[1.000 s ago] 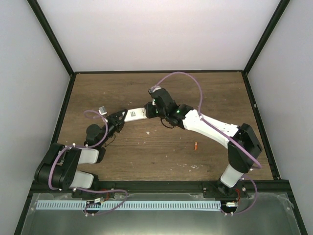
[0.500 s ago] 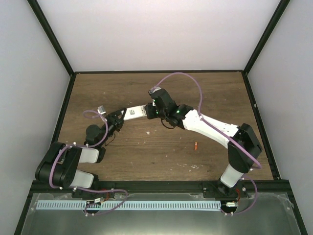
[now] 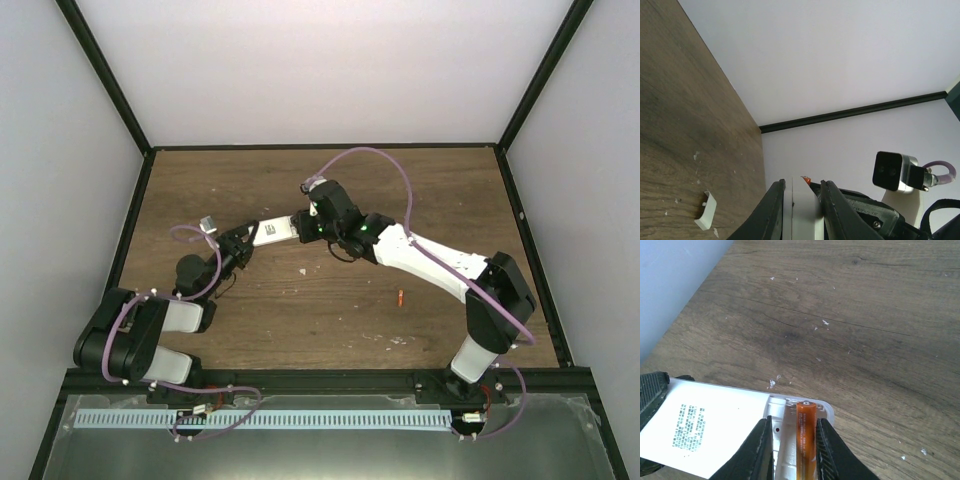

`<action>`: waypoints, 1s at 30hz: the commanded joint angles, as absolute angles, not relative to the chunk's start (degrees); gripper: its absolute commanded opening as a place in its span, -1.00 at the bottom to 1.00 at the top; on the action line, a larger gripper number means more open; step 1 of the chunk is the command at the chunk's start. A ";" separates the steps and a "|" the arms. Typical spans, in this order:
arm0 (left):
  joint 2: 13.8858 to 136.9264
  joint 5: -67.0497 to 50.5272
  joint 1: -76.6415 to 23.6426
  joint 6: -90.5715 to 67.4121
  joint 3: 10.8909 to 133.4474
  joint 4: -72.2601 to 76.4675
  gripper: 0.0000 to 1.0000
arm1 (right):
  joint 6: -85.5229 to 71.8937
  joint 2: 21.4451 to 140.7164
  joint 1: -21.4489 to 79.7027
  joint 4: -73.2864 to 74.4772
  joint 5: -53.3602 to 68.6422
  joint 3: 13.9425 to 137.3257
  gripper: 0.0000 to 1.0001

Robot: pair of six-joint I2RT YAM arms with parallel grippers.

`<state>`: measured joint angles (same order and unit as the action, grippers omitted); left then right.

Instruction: Load the batteries into the remote control

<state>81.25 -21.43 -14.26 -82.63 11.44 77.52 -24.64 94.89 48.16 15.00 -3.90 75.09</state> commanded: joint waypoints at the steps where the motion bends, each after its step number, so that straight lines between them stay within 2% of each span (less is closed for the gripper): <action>1: 81.56 -20.87 -14.29 -82.79 11.41 81.30 -1.00 | -23.80 94.79 48.66 13.10 -2.67 77.60 -0.65; 9: 81.48 -20.98 -14.26 -82.97 11.39 81.65 -1.00 | -24.81 93.76 48.69 15.06 -6.41 77.80 -0.63; 16: 81.84 -22.67 -14.27 -83.10 11.49 84.25 -1.00 | -25.70 90.59 48.52 15.36 -5.14 80.79 -0.32; 20: 82.60 -23.44 -14.29 -84.26 11.40 86.58 -1.00 | -28.69 90.17 46.82 16.48 0.32 82.78 -0.10; 24: 82.17 -23.20 -14.24 -84.32 10.83 86.57 -1.00 | -34.78 90.16 42.42 16.80 9.85 81.74 -0.05; 30: 80.28 -22.94 -14.28 -84.37 10.26 85.10 -1.00 | -43.05 90.12 38.02 16.92 17.96 79.09 0.05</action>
<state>82.21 -23.07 -14.26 -84.01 10.92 81.34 -35.94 90.91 40.14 15.42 10.31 80.07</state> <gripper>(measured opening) 0.172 0.514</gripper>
